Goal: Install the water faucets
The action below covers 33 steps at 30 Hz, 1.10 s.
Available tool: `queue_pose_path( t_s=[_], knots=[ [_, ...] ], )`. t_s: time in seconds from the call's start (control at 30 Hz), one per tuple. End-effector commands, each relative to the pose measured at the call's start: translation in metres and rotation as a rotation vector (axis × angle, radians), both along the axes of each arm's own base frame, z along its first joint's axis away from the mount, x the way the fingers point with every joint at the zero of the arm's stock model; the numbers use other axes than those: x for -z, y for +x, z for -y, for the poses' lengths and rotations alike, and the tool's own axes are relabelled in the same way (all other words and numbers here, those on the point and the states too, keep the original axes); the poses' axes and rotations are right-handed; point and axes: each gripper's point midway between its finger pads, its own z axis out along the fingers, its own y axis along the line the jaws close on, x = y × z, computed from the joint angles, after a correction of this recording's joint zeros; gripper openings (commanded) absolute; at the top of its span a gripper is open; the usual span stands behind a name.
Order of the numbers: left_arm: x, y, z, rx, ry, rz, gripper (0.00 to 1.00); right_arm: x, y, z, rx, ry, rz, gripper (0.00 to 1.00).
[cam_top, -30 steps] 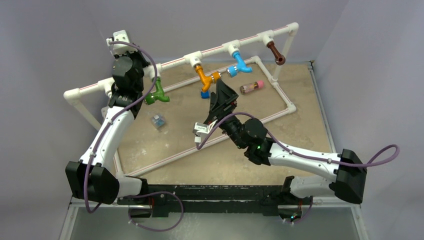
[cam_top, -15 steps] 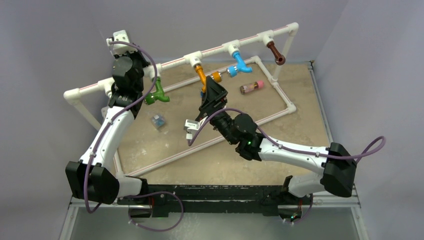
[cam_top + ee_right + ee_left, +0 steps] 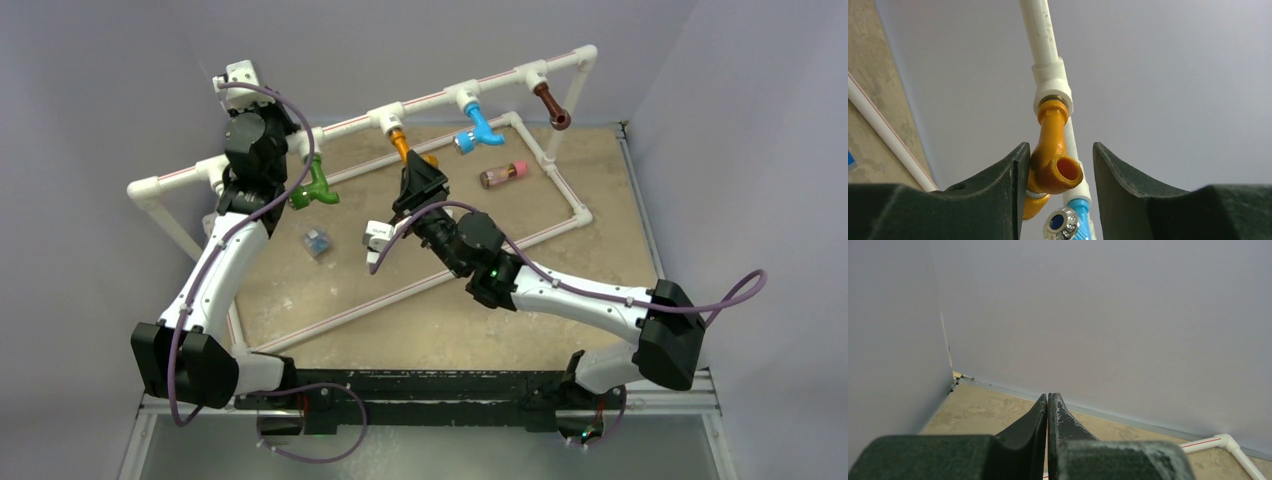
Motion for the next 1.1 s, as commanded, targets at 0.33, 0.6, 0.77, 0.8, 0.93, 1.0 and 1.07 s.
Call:
queue_pose_path(
  t_s=[0.33,0.6,0.77,0.8,0.93,1.0,1.07],
  knots=[
    [0.127,-0.004,0.013,0.071,0.073,-0.392,0.0,-0.012,0.012,0.016,0.017,0.236,-0.122,0.03],
    [0.126,-0.003,0.013,0.071,0.073,-0.391,0.0,-0.022,0.011,0.01,-0.075,0.544,-0.318,0.0],
    [0.127,-0.004,0.013,0.069,0.073,-0.393,0.0,-0.038,0.006,0.002,-0.204,0.845,-0.497,0.0],
    [0.126,-0.004,0.012,0.069,0.072,-0.391,0.0,-0.04,0.006,0.0,-0.227,0.906,-0.537,0.0],
    [0.125,-0.004,0.013,0.071,0.072,-0.39,0.0,-0.046,0.005,-0.003,-0.326,1.122,-0.686,0.0],
    [0.125,-0.004,0.013,0.071,0.071,-0.39,0.0,-0.049,0.004,-0.005,-0.38,1.22,-0.764,0.0],
    [0.125,-0.005,0.013,0.073,0.07,-0.388,0.0,-0.054,0.004,-0.001,-0.425,1.324,-0.828,0.0]
  ],
)
